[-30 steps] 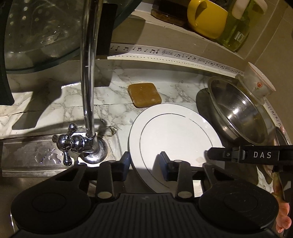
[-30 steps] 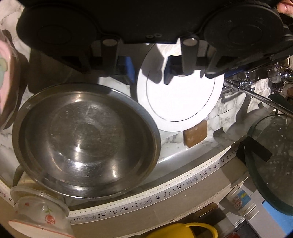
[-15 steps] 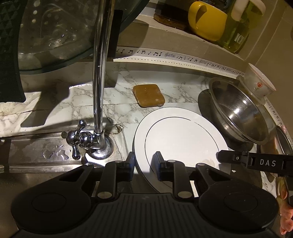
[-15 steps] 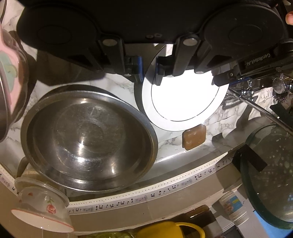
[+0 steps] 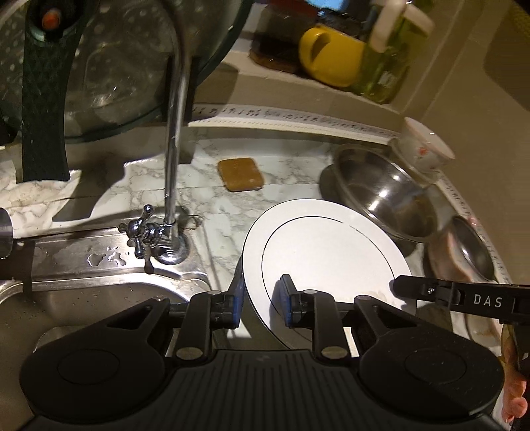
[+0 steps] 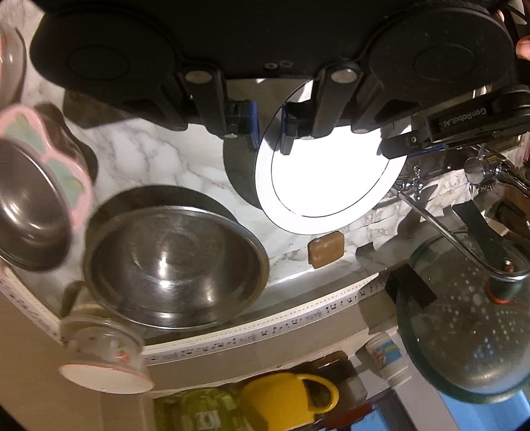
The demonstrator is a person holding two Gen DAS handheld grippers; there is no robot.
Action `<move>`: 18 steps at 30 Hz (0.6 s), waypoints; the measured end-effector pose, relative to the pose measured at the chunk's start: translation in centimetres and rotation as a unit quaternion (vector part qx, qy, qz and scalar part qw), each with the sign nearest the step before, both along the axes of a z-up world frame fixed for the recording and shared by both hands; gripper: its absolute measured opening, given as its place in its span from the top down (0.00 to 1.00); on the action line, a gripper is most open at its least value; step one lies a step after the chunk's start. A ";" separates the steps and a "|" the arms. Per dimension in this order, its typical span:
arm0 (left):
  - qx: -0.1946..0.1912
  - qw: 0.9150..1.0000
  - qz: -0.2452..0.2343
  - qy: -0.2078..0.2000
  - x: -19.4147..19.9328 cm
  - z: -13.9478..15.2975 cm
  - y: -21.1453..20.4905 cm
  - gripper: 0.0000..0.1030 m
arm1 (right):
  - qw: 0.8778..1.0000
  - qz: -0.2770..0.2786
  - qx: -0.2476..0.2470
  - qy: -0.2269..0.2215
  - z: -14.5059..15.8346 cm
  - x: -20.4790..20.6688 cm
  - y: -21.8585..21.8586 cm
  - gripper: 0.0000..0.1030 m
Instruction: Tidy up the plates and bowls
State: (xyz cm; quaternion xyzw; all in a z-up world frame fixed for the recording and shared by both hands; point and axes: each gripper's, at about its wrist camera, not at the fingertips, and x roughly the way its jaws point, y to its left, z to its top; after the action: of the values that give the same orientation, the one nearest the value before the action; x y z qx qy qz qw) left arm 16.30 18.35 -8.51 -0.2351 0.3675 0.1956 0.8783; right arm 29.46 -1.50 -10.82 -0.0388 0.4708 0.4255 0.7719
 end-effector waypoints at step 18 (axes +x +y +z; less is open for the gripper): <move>-0.016 0.997 -0.077 -0.016 -3.0 3.6 -6.2 0.79 | 0.998 -0.047 0.033 -0.024 4.1 -4.8 -9.3 0.87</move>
State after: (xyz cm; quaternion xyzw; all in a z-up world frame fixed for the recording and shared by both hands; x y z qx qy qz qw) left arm 13.25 12.11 -4.90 -0.2227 0.3737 0.1179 0.8927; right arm 24.70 -10.78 -6.73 -0.0016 0.4391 0.4031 0.8030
